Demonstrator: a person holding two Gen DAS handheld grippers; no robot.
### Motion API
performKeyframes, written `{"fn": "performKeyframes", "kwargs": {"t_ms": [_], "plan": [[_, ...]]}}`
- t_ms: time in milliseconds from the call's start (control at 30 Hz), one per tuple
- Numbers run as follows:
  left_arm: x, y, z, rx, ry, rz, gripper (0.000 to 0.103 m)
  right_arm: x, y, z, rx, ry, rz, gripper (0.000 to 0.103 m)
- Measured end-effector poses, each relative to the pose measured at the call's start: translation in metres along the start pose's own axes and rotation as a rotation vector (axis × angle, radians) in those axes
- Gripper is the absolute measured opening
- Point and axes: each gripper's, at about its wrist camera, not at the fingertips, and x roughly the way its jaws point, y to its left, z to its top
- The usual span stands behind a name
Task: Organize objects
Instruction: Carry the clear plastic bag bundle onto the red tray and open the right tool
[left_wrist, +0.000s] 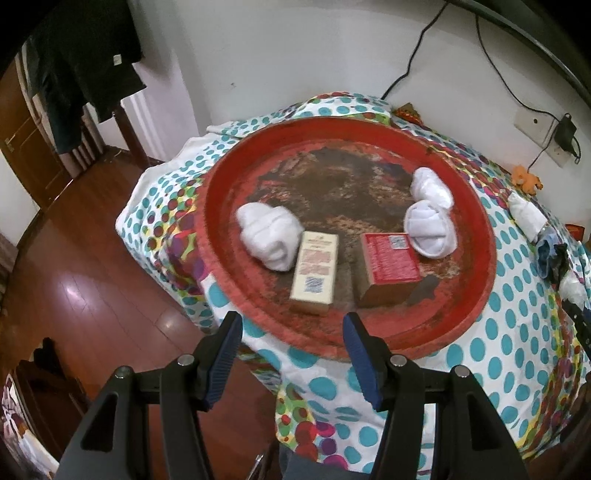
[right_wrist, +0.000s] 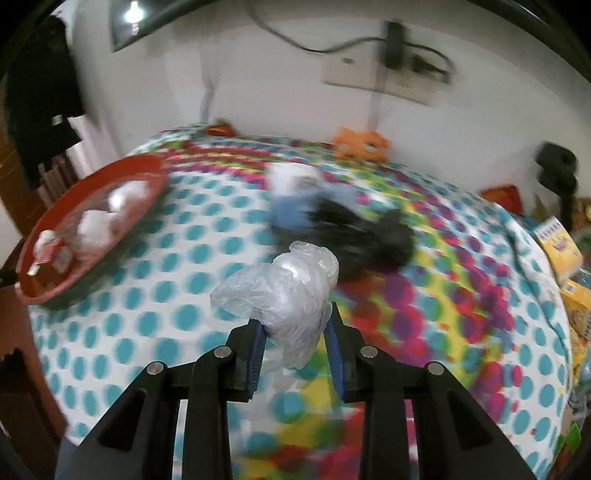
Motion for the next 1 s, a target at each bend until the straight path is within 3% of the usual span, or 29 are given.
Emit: {"fn": "performKeyframes", "kwargs": {"t_ms": [600, 1000], "plan": [[-0.001, 0.051, -0.018, -0.054, 0.014, 0.028, 0.058, 0.028, 0.179, 0.069, -0.280, -0.021, 0.229, 0.029], [0.005, 0.071, -0.021, -0.077, 0.029, 0.046, 0.058, 0.083, 0.278, 0.101, -0.416, 0.067, 0.305, 0.029]]}}
